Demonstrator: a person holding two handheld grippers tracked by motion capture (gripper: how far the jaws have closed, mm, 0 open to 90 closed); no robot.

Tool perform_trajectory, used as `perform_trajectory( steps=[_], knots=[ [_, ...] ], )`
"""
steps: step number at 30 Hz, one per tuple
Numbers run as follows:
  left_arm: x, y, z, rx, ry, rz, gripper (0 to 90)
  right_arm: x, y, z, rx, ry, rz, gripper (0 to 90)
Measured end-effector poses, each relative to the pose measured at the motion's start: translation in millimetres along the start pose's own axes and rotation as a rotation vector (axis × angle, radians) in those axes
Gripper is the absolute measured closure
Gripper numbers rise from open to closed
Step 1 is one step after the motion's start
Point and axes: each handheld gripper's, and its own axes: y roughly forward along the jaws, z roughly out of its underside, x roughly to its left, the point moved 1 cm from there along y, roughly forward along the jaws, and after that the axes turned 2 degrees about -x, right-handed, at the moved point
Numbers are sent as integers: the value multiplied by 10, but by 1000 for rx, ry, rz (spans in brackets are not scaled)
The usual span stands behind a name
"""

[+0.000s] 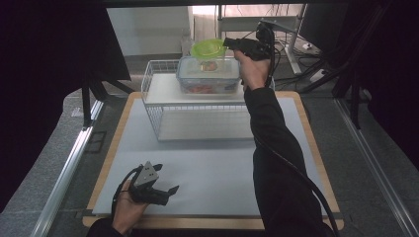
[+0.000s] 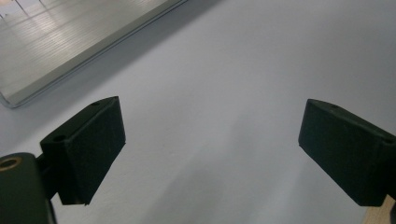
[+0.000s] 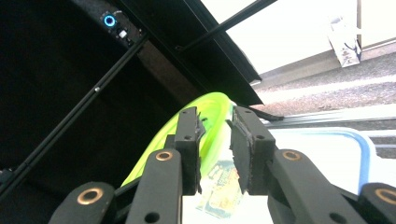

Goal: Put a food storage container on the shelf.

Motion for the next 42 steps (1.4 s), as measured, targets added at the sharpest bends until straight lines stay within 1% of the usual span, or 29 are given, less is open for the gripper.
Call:
perform_trajectory(
  steps=[4,6,12,15,17,19,21,25,29,31,35,42],
  knots=[
    [-2,4,1,3,2,1,70,-12,-31,16,2,-24,13,728],
    [-5,7,0,6,5,1,70,-19,-44,21,3,-17,9,728],
    [-8,9,-1,6,9,-1,70,-6,-56,38,8,-32,7,702],
    [-3,6,0,5,8,-1,70,5,-85,40,4,-62,8,670],
    [-3,7,-1,5,8,-1,70,10,-112,43,12,-90,2,621],
    [-8,10,-2,6,9,-1,70,15,-144,46,14,-123,12,569],
    [-11,14,-2,9,11,-1,70,16,-179,45,15,-147,10,513],
    [-13,18,-2,12,11,-3,69,3,-246,59,38,-180,-6,418],
    [-11,20,-1,12,9,-4,69,-5,-304,111,68,-246,18,354],
    [-13,22,-2,11,10,-5,69,-12,-334,145,79,-263,25,331],
    [-14,27,-1,12,11,-6,69,-35,-388,212,101,-292,16,291],
    [-13,24,-1,10,9,-8,69,-34,-487,360,142,-345,-2,234]
  ],
)
